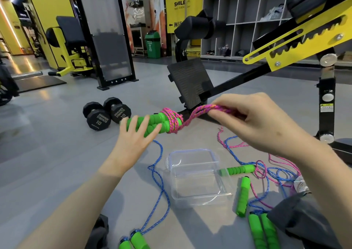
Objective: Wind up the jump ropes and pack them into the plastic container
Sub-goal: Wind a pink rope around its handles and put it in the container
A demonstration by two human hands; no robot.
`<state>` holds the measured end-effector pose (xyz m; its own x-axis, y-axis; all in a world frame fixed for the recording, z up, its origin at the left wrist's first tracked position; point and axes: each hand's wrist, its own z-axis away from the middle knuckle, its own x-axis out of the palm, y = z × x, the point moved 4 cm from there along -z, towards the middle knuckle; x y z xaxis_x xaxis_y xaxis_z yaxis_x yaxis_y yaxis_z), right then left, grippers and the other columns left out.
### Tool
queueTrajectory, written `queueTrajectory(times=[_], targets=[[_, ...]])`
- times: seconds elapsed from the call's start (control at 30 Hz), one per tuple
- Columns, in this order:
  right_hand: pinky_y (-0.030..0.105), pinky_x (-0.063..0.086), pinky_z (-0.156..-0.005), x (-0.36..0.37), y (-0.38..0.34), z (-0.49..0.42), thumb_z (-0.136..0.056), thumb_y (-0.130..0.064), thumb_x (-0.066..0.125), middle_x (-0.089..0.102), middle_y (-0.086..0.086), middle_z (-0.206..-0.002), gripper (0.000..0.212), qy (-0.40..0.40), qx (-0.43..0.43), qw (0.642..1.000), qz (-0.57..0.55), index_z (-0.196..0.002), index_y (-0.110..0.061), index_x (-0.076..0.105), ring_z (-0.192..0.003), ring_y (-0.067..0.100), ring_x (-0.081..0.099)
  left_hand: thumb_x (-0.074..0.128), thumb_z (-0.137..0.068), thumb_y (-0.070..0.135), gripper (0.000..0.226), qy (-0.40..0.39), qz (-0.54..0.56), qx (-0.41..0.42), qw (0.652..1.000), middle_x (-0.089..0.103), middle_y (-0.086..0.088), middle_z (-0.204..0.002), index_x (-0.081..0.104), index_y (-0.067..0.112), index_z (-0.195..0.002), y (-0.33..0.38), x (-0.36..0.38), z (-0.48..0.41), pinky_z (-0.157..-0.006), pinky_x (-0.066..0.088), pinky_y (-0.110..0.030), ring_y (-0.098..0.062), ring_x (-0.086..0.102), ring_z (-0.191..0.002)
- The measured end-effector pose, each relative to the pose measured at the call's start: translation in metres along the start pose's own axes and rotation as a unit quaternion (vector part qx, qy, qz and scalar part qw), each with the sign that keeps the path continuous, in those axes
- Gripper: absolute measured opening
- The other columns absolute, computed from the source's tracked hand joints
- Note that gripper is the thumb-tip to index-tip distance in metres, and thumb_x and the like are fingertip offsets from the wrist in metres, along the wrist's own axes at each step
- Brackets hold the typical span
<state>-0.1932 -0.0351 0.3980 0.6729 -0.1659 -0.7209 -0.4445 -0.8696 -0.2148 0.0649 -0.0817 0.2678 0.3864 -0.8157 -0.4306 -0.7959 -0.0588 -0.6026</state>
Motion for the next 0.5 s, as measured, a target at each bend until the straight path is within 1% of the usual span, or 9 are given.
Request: queueTrajectory(times=[0.07, 0.17, 0.23, 0.3, 0.4, 0.43, 0.5], targets=[[0.019, 0.032, -0.051, -0.005, 0.005, 0.0, -0.092, -0.024, 0.052, 0.052, 0.0, -0.059, 0.021, 0.052, 0.008, 0.999, -0.011, -0.088, -0.008, 0.065, -0.056, 0.016, 0.044, 0.035, -0.067, -0.009, 0.069, 0.014, 0.022, 0.049, 0.998, 0.058, -0.024, -0.12, 0.046, 0.018, -0.13, 0.011, -0.008, -0.004, -0.083, 0.042, -0.053, -0.043, 0.057, -0.095], [0.01, 0.03, -0.053, -0.016, 0.016, 0.002, -0.094, -0.017, 0.053, 0.049, -0.012, -0.059, 0.014, 0.124, 0.028, 0.991, -0.045, -0.089, -0.009, 0.064, -0.055, 0.003, 0.044, 0.03, -0.08, -0.009, 0.061, 0.043, 0.049, 0.122, 0.99, 0.057, -0.022, -0.124, 0.047, 0.02, -0.132, 0.027, -0.022, -0.007, -0.087, 0.042, -0.055, -0.043, 0.055, -0.102], [0.008, 0.031, -0.055, -0.021, 0.027, 0.004, -0.095, -0.016, 0.053, 0.052, -0.02, -0.062, 0.01, 0.161, 0.048, 0.984, -0.064, -0.091, -0.017, 0.062, -0.057, -0.001, 0.046, 0.031, -0.089, -0.007, 0.054, 0.065, 0.077, 0.15, 0.984, 0.058, -0.02, -0.124, 0.048, 0.022, -0.132, 0.037, -0.031, -0.009, -0.09, 0.039, -0.055, -0.042, 0.053, -0.105], [0.006, 0.031, -0.056, -0.023, 0.041, 0.007, -0.095, -0.015, 0.052, 0.054, -0.026, -0.065, 0.011, 0.188, 0.074, 0.976, -0.076, -0.093, -0.019, 0.061, -0.059, -0.005, 0.048, 0.034, -0.093, -0.004, 0.05, 0.081, 0.103, 0.179, 0.975, 0.059, -0.018, -0.124, 0.047, 0.024, -0.133, 0.047, -0.038, -0.01, -0.092, 0.038, -0.055, -0.041, 0.051, -0.107], [0.008, 0.031, -0.057, -0.021, 0.062, 0.011, -0.097, -0.018, 0.049, 0.053, -0.025, -0.062, 0.013, 0.207, 0.124, 0.966, -0.092, -0.093, -0.017, 0.062, -0.061, -0.003, 0.046, 0.037, -0.097, 0.001, 0.044, 0.118, 0.138, 0.207, 0.961, 0.057, -0.018, -0.127, 0.046, 0.025, -0.134, 0.061, -0.052, -0.012, -0.093, 0.041, -0.054, -0.041, 0.054, -0.107], [0.01, 0.032, -0.058, -0.02, 0.069, 0.013, -0.097, -0.019, 0.048, 0.052, -0.026, -0.061, 0.014, 0.211, 0.141, 0.961, -0.108, -0.092, -0.02, 0.061, -0.06, -0.003, 0.045, 0.042, -0.098, 0.004, 0.042, 0.133, 0.147, 0.21, 0.957, 0.055, -0.017, -0.128, 0.046, 0.026, -0.133, 0.065, -0.058, -0.013, -0.094, 0.042, -0.054, -0.04, 0.055, -0.107], [0.018, 0.033, -0.057, -0.014, 0.083, 0.017, -0.097, -0.02, 0.047, 0.05, -0.024, -0.057, 0.018, 0.219, 0.174, 0.95, -0.136, -0.086, -0.027, 0.06, -0.057, 0.0, 0.042, 0.055, -0.096, 0.014, 0.039, 0.167, 0.164, 0.206, 0.95, 0.051, -0.015, -0.128, 0.047, 0.028, -0.132, 0.073, -0.069, -0.015, -0.095, 0.042, -0.053, -0.038, 0.058, -0.105]])
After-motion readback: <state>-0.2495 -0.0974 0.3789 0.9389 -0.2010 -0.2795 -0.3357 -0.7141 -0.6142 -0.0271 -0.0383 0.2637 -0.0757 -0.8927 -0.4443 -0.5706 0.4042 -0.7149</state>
